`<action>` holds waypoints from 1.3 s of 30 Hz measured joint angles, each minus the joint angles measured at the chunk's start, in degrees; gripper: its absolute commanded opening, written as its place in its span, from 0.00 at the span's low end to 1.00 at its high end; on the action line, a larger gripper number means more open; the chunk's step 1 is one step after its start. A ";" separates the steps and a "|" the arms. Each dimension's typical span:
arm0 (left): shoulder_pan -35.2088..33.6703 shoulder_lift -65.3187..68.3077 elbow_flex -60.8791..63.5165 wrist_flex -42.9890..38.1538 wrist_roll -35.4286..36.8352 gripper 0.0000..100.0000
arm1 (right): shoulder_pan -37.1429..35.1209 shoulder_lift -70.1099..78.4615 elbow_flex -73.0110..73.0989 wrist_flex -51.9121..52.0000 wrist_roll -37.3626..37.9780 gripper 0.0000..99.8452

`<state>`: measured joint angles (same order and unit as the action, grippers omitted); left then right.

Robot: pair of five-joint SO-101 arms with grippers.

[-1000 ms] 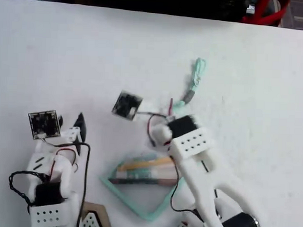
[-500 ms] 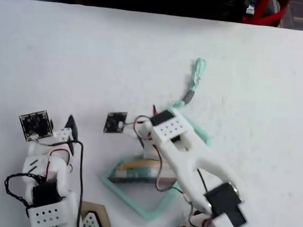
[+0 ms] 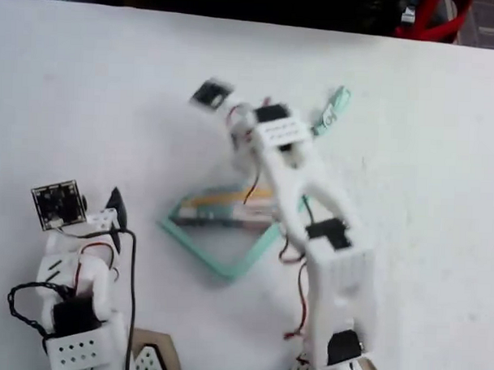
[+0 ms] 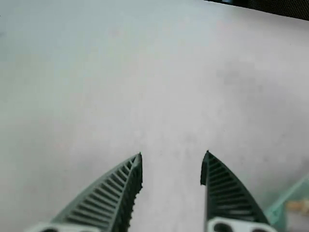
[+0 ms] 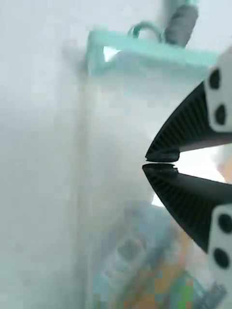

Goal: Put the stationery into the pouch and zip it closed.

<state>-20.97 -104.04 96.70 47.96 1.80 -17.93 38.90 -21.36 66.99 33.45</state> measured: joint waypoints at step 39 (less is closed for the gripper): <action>1.49 0.00 0.18 -0.70 0.00 0.20 | 3.60 26.81 -49.76 15.47 14.86 0.02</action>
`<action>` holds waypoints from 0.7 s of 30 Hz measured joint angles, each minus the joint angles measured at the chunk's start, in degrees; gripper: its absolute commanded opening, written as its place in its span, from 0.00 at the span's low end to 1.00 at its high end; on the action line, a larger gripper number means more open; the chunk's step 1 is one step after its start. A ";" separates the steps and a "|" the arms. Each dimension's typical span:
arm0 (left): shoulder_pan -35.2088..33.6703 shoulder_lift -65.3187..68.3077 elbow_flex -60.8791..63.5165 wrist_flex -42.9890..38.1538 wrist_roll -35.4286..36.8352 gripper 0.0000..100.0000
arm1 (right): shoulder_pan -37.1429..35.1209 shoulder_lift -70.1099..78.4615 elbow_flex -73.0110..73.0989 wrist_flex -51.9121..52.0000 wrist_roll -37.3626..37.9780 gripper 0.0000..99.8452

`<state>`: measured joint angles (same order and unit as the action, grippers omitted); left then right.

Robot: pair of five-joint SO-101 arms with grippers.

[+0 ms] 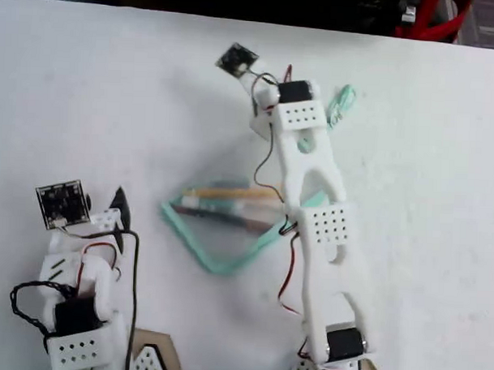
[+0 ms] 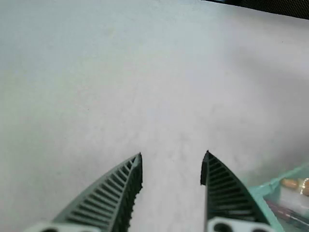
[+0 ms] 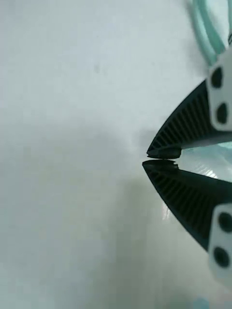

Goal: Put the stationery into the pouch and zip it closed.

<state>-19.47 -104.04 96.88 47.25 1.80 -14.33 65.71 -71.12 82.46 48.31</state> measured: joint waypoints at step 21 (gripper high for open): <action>0.09 0.00 0.26 0.00 0.00 0.20 | 14.15 -4.57 8.62 15.65 21.89 0.02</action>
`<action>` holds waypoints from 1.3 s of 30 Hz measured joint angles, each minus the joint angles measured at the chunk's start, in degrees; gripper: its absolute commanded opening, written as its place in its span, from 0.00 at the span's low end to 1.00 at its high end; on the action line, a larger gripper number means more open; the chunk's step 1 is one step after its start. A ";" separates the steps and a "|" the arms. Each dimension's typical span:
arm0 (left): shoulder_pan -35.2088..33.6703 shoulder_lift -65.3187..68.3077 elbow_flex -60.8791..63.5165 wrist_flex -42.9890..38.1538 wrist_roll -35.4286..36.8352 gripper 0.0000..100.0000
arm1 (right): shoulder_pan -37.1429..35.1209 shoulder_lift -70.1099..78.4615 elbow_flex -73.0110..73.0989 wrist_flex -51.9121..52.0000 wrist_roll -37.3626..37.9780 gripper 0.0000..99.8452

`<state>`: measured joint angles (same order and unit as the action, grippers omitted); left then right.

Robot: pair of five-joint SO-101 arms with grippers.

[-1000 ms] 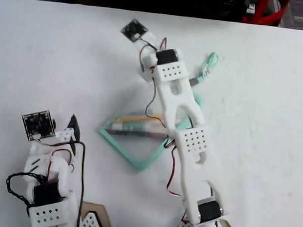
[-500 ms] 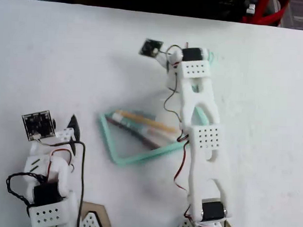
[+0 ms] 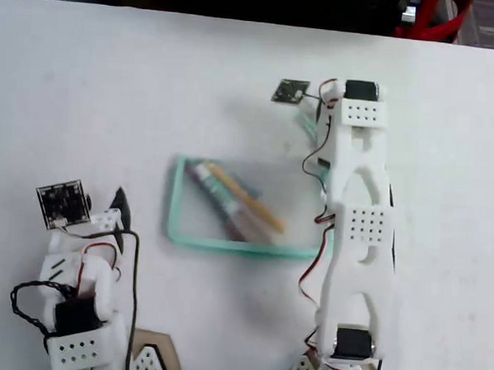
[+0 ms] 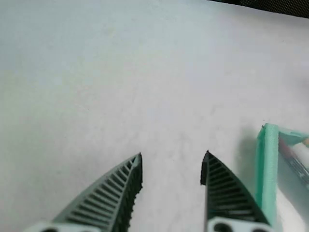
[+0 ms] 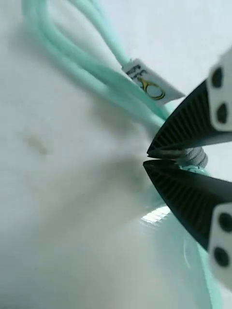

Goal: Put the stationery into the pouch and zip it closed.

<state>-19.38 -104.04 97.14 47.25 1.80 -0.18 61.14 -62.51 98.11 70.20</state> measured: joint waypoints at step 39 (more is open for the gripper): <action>4.66 0.00 0.00 0.97 -5.89 0.20 | 25.14 -69.71 46.68 -0.97 -35.25 0.02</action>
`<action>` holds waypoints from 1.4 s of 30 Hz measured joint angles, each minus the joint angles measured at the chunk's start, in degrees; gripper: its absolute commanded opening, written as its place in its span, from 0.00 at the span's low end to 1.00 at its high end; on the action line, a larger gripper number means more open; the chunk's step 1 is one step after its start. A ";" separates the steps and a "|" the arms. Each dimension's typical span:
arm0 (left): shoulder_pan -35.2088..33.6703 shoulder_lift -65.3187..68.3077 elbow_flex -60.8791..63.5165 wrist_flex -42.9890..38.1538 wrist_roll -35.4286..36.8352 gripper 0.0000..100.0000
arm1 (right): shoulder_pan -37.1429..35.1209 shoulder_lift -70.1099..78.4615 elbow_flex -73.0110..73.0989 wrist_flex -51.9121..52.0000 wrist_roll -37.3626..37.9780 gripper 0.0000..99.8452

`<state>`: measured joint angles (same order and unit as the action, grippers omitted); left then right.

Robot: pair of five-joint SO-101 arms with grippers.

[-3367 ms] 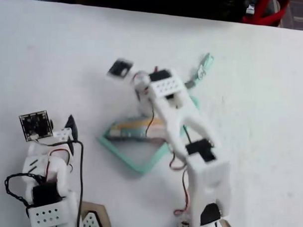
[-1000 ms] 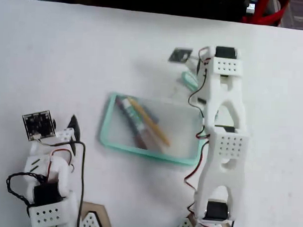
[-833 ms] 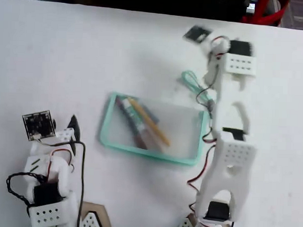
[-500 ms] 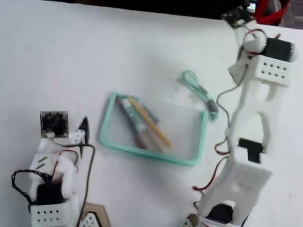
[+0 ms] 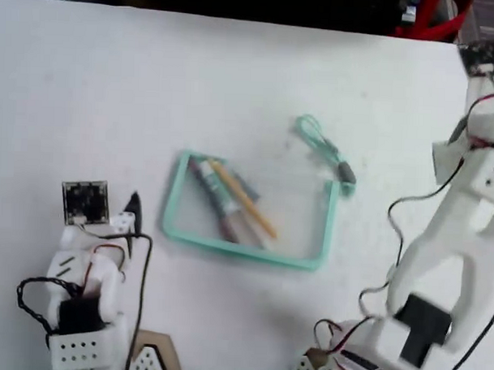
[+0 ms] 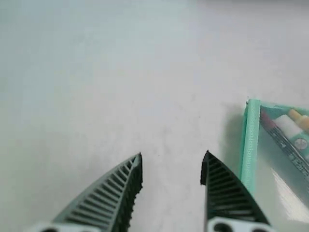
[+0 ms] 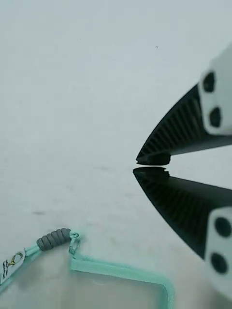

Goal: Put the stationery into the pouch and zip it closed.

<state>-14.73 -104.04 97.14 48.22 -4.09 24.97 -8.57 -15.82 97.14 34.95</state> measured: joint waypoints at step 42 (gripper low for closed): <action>2.90 -0.09 -22.15 -5.19 -12.66 0.19 | -47.03 -84.84 53.10 -29.10 -29.27 0.02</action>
<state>-11.82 -104.13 74.99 43.03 -16.75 -22.07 -93.41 37.27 68.04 5.67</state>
